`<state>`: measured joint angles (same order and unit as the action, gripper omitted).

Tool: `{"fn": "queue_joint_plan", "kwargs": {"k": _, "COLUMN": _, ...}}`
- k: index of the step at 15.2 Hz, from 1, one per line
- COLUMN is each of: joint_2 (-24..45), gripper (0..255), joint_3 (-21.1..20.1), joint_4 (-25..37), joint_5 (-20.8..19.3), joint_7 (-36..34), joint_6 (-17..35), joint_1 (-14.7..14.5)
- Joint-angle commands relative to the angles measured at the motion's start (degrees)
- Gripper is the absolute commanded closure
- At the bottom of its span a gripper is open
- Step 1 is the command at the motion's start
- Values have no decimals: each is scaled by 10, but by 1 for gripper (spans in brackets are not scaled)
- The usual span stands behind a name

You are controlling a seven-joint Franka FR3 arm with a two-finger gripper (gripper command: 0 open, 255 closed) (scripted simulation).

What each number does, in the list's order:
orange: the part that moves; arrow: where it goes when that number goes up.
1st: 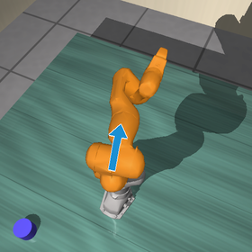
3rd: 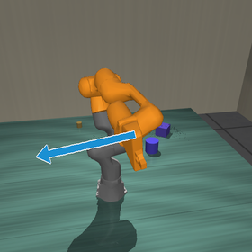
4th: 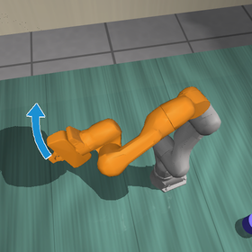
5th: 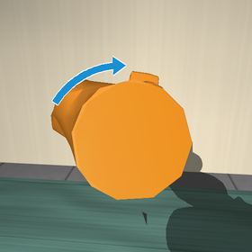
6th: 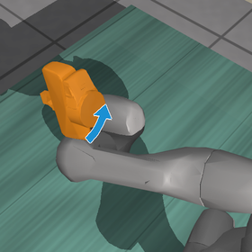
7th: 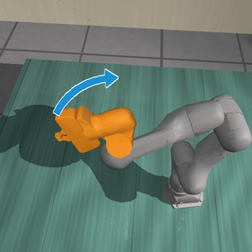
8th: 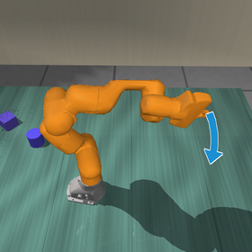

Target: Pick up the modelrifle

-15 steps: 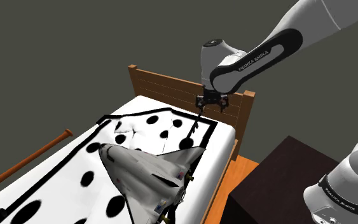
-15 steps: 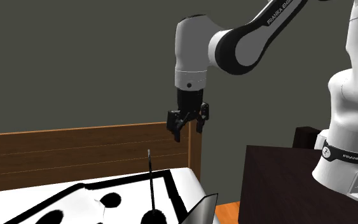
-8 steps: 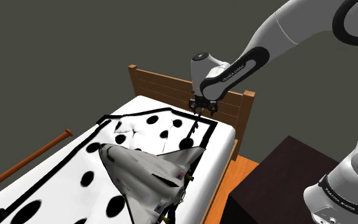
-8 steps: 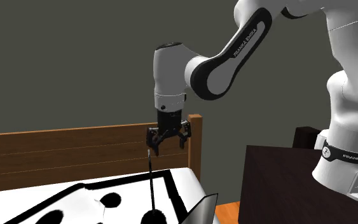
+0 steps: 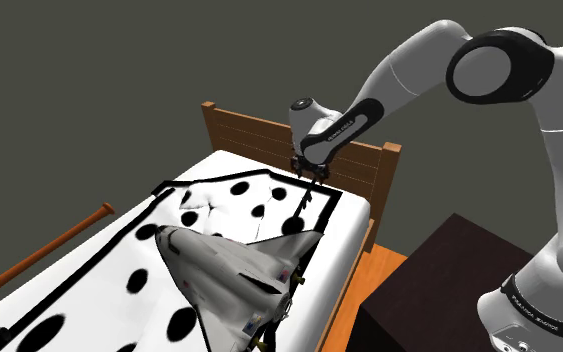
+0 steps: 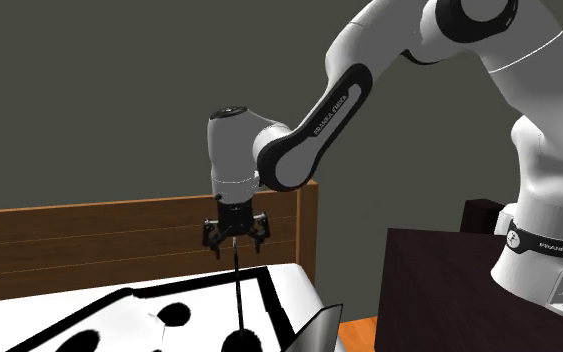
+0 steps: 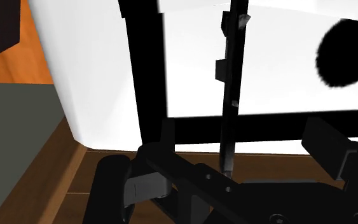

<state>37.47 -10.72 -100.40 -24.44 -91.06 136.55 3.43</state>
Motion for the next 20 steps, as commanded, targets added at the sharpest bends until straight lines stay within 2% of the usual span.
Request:
{"fn": "queue_joint_plan", "kwargs": {"k": 1, "joint_2": 19, "gripper": 0, "joint_3": 7, "joint_4": 16, "joint_5": -3, "joint_7": -12, "joint_6": 4, "joint_1": -4}}
{"fn": "queue_joint_plan", "kwargs": {"k": 9, "joint_2": 57, "gripper": 0, "joint_3": 17, "joint_4": 26, "joint_5": -14, "joint_7": -24, "joint_6": 32, "joint_1": -11}}
{"fn": "queue_joint_plan", "kwargs": {"k": 10, "joint_2": 57, "gripper": 255, "joint_3": 17, "joint_4": 26, "joint_5": -14, "joint_7": -24, "joint_6": 32, "joint_1": -10}}
{"fn": "queue_joint_plan", "kwargs": {"k": 20, "joint_2": 51, "gripper": 255, "joint_3": 16, "joint_4": 24, "joint_5": -13, "joint_7": -22, "joint_6": 28, "joint_1": -10}}
